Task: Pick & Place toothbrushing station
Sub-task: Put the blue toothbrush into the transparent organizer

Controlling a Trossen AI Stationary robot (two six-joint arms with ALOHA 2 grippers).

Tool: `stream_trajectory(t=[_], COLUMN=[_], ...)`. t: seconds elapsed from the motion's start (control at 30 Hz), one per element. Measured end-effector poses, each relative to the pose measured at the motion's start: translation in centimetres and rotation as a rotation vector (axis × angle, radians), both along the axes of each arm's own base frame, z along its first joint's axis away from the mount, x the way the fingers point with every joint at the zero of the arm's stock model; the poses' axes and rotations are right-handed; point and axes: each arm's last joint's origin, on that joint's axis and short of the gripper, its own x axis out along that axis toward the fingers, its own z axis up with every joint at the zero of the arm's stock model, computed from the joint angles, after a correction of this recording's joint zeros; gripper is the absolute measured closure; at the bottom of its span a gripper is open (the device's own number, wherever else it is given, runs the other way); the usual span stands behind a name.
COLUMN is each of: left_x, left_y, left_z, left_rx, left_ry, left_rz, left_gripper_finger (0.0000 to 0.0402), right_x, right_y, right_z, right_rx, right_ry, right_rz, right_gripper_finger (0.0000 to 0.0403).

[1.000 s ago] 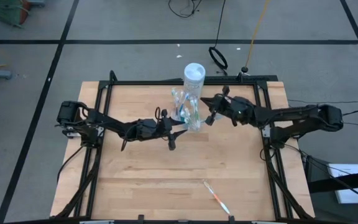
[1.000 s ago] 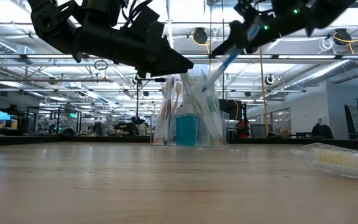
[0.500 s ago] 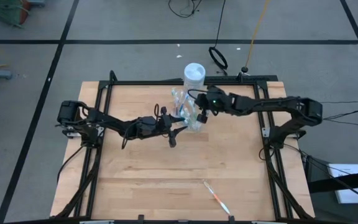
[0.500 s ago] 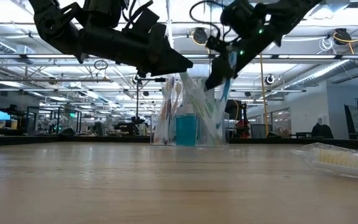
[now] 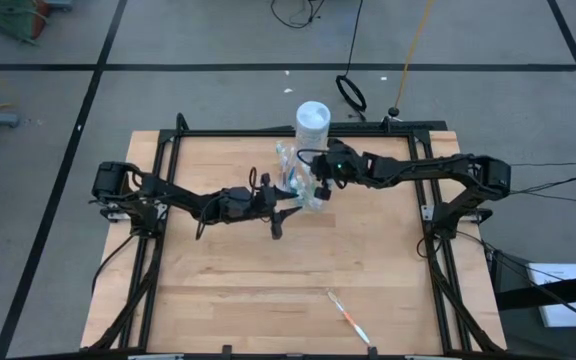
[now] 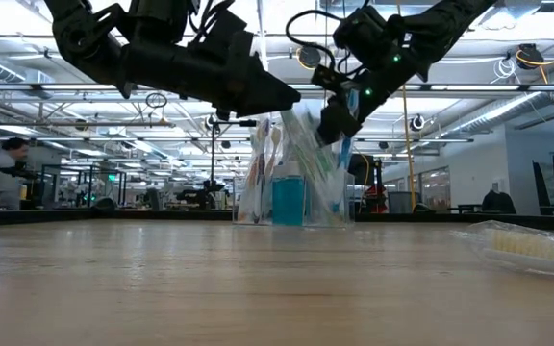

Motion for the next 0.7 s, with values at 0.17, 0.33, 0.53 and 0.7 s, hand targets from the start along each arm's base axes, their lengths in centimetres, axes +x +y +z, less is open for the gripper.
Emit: stream_trajectory(t=[0.17, 0.33, 0.53, 0.7], left_x=[0.0, 0.0, 0.0, 0.0], left_y=[0.0, 0.0, -0.3, -0.8], left_z=[0.1, 0.1, 0.1, 0.1], left_rx=[-0.049, -0.106, -0.124, -0.124], left_ry=[-0.019, -0.032, -0.036, -0.036], left_rz=[-0.004, 0.003, -0.005, -0.019], left_gripper_finger=[0.0227, 0.0227, 0.0227, 0.0227], right_x=[0.2, 0.2, 0.4, 1.5], right_y=[0.0, -0.6, -0.8, -1.1], right_z=[0.2, 0.8, 0.4, -1.8], right_rx=[0.011, 0.172, 0.253, 0.255], right_ry=[-0.041, -0.230, -0.294, -0.273], right_rz=[-0.016, -0.265, -0.363, -0.364], right_gripper_finger=[0.0299, 0.0250, 0.0235, 0.0239])
